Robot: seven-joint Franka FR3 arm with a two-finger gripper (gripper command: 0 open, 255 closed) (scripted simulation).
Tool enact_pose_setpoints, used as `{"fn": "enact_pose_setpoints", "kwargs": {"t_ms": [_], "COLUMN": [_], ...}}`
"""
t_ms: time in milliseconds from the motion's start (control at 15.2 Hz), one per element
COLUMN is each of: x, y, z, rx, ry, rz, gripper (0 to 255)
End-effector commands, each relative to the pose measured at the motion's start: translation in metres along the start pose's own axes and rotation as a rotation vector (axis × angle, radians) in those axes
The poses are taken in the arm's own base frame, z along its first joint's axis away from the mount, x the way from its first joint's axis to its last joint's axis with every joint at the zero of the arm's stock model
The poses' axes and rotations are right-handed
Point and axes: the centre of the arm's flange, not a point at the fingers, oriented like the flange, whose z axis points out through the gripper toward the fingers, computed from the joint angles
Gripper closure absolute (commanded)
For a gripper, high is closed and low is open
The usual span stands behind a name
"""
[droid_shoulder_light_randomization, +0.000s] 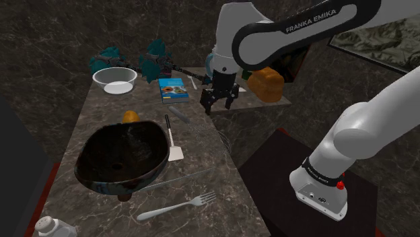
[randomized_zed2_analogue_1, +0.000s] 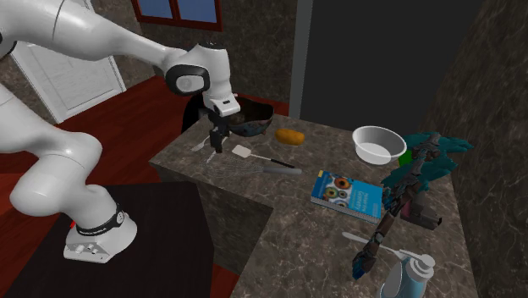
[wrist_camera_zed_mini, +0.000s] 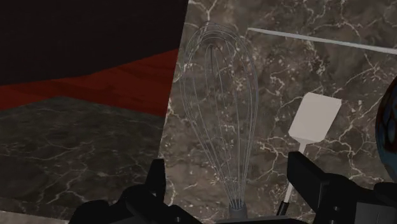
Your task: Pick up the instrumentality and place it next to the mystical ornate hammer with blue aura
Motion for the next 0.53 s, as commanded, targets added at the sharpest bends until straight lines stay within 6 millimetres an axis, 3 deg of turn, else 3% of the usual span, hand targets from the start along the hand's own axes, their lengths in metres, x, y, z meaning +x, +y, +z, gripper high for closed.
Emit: {"fn": "enact_pose_setpoints", "kwargs": {"t_ms": [0,462], "x": [0.011,0.053], "y": [-0.019,-0.080], "z": [0.015,0.066], "rx": [0.001,-0.004], "ry": [0.012,0.049], "rz": [0.034,0.145], "gripper": [0,0]}}
